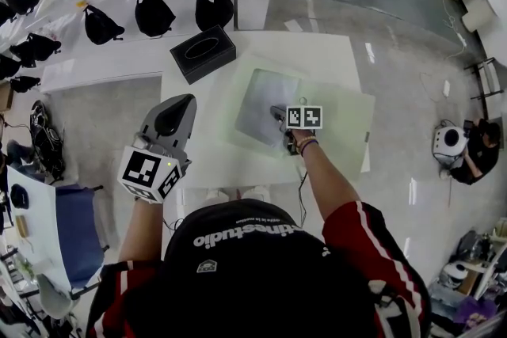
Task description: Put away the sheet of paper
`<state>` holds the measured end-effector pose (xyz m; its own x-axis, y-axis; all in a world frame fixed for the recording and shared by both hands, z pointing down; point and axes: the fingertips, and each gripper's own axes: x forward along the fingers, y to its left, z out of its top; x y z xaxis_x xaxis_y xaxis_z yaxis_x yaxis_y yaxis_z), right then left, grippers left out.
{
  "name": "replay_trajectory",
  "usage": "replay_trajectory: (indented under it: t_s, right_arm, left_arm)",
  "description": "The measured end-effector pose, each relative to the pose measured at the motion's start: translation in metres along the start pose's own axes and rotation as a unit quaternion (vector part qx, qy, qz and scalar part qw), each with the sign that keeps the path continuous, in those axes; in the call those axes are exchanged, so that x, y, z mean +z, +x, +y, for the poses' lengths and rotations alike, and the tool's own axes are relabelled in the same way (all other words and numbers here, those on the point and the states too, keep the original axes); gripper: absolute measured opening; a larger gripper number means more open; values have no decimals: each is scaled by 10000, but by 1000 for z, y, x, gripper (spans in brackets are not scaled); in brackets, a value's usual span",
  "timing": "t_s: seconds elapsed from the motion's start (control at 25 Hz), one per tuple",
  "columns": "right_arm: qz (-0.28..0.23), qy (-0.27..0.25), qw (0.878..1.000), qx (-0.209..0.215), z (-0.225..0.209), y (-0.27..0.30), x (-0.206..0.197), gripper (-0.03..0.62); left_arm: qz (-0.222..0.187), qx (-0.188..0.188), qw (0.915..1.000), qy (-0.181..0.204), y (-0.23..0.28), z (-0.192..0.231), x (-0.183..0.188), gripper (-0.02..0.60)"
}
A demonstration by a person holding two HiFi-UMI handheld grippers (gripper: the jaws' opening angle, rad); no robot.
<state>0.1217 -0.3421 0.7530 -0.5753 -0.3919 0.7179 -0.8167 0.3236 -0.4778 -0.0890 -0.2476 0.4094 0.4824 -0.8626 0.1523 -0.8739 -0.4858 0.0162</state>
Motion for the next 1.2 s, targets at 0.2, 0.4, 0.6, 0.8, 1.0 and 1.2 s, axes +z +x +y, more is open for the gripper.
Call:
replay_trajectory:
  t_s: [0.2,0.4,0.6,0.8,1.0,1.2]
  right_arm:
    - [-191,22,9994,-274,-13,-12,3,192]
    - [-270,199,9985,-424,-26,-24,-2,191]
    - [-408,302,9971,-558,-38,-40,-4,190]
    - [-542,317,9957,-675,-45,-60,-9,189]
    - [-642,143,9948,-772,-47,-82,-11,187]
    - [-700,-313,9935,-844,-31,-107,-15,184]
  left_arm:
    - [-23,-62,10000,3,0,-4,0,3]
    - [-29,-124,9999,6,-2,-8,0,3]
    - [-74,-212,9997,-10,-1,-12,0,3]
    - [-119,-359,9993,-39,1,-20,1,3]
    - [-206,-529,9984,-23,11,-30,9,3]
    - [-305,-731,9969,5,19,-44,19,3]
